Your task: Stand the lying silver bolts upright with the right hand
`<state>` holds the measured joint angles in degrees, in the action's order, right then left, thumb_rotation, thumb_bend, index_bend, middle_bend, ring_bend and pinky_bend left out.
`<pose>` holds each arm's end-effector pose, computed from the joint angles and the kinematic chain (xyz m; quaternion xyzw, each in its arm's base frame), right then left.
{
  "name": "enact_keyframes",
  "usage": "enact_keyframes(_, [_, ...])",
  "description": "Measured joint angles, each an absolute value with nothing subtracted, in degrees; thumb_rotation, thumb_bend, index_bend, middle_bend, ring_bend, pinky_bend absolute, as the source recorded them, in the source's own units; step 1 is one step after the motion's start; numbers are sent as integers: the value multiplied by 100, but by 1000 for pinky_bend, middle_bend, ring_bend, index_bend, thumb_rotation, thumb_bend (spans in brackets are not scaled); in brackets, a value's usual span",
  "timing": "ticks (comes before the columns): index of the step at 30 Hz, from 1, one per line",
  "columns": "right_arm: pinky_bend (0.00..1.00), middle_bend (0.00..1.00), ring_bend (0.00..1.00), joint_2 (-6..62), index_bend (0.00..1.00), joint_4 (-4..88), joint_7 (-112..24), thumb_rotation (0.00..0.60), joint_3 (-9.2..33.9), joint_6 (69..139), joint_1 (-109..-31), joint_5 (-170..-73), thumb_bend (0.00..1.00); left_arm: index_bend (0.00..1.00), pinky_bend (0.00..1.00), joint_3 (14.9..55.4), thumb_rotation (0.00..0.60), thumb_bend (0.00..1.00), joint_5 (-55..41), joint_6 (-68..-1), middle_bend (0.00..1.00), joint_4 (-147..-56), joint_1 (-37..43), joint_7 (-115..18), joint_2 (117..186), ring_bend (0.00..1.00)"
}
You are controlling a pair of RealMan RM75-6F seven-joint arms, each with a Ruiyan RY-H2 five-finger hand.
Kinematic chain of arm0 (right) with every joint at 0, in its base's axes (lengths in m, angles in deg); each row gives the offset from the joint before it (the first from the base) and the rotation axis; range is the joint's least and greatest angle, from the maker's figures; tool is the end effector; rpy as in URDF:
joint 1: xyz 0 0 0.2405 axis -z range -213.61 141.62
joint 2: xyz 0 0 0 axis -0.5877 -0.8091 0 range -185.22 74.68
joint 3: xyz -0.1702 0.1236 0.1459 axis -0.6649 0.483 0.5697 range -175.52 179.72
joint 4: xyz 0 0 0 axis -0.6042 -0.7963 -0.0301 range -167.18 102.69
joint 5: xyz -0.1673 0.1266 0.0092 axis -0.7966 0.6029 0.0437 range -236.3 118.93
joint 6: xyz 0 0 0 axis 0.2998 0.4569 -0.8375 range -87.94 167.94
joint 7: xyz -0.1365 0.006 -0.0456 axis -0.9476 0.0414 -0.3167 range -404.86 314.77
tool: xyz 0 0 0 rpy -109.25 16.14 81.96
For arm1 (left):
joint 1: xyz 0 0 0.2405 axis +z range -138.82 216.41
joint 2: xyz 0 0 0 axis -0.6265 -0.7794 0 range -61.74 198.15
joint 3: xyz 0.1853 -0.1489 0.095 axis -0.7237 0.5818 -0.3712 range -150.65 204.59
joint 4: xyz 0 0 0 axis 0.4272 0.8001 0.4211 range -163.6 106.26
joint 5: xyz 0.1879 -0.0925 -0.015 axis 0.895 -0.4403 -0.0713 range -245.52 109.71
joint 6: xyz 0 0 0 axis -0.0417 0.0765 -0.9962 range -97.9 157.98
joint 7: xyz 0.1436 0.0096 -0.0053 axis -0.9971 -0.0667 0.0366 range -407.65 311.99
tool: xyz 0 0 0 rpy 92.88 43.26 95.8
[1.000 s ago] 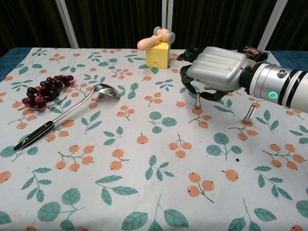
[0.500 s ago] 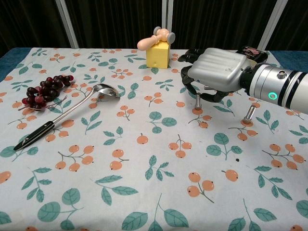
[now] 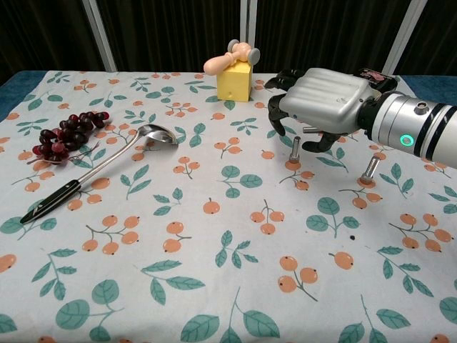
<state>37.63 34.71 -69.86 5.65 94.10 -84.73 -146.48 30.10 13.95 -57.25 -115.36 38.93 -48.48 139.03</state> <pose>-0.1385 -0.3597 -0.0395 0.8601 -0.0676 0.3090 0.4001 -0.3413 0.1531 0.1398 -0.5427 -0.4179 -0.3634 0.6315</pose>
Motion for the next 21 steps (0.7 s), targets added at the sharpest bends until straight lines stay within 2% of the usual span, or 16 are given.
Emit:
enact_keyframes(4, [0,253,0,3581,412,3863,-6641,600,721,9560,-8385,-14508,193,154,0,3015,600,0,1400,-5744,67,-11545,3896,-4844,13891,0])
enact_keyframes(10, [0,253,0,3265,429,4208,-6384,600,1125,9441,-8302,-13694,226,154,0,3013,600,0,1433,-5777,67,-11581,3899,-4867,13872,0])
enact_keyframes(16, [0,244,0,3340,433,3829,-6607,600,1392,8653,-8528,-12691,225,154,0,3012,600,0,1404,-5762,67,-11620,3901,-4908,13866,0])
enact_keyframes(21, [0,240,0,3737,434,3145,-6937,600,1449,8233,-8813,-12199,192,154,0,3012,600,0,1354,-5743,67,-11637,3913,-4916,13858,0])
